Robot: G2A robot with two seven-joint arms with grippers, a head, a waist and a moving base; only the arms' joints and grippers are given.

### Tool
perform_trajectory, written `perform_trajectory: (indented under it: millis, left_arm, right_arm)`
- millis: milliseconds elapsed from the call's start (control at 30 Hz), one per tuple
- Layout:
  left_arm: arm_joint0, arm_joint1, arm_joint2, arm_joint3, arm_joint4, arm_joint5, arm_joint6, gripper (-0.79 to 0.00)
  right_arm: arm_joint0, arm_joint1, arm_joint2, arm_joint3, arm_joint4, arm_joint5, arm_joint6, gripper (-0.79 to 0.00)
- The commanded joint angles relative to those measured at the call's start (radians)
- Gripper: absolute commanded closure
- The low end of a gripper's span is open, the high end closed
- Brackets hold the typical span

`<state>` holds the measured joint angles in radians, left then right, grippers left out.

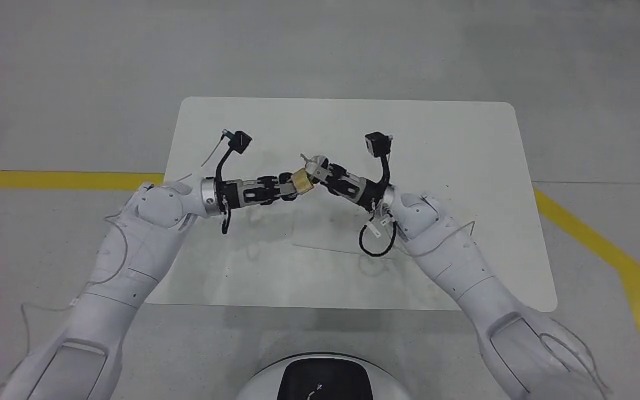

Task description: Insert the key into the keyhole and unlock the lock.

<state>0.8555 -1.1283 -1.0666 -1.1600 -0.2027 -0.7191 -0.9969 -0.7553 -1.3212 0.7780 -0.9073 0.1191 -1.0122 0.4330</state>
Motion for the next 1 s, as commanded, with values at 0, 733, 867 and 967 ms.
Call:
perform_trajectory:
  millis: [0, 733, 867, 967]
  left_arm:
    - [0.005, 0.002, -0.003, -0.008, 0.024, 0.004, 0.022, 0.000]
    - [0.044, 0.044, -0.128, -0.038, 0.149, -0.276, 0.172, 0.000]
    - [0.044, 0.055, -0.088, -0.066, 0.014, -0.205, 0.101, 0.000]
    - [0.036, 0.056, -0.066, -0.057, -0.123, -0.124, 0.024, 0.000]
  right_arm:
    - [-0.002, 0.001, 0.001, -0.013, 0.005, 0.000, 0.021, 0.000]
    - [-0.132, 0.068, 0.228, -0.227, -0.160, 0.000, -0.038, 0.000]
    - [-0.192, 0.092, 0.307, -0.291, -0.186, 0.005, -0.049, 0.000]
    - [-0.222, 0.100, 0.334, -0.329, -0.208, 0.025, -0.051, 0.000]
